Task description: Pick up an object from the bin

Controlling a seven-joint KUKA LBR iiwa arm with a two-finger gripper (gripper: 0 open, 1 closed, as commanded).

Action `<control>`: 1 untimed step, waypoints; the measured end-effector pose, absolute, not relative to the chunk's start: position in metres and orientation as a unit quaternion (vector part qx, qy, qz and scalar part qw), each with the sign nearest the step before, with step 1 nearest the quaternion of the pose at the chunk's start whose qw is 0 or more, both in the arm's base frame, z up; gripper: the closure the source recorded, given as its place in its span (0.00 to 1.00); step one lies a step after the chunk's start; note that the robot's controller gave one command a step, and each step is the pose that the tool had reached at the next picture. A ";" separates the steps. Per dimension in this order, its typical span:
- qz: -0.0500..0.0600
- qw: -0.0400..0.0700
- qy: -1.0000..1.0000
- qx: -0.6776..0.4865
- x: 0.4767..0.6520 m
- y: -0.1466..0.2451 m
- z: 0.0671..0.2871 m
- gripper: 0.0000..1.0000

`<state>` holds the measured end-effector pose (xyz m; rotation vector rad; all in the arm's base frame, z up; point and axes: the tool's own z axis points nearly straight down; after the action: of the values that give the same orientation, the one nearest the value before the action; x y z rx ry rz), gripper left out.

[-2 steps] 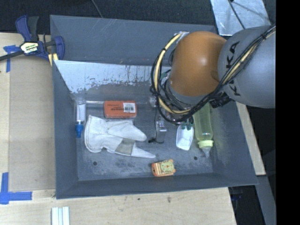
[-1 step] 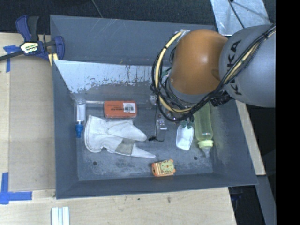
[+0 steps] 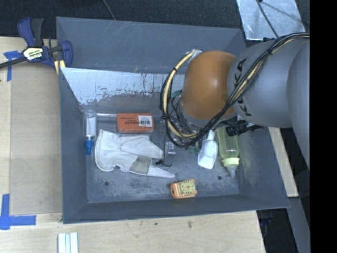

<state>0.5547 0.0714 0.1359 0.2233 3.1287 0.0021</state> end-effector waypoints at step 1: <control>0.000 0.000 0.996 0.089 0.553 0.073 0.092 0.00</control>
Offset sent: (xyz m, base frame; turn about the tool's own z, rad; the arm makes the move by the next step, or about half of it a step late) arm -0.0183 0.0032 -0.0284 0.1498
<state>0.5527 0.0727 0.0917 0.2803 3.1296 0.0000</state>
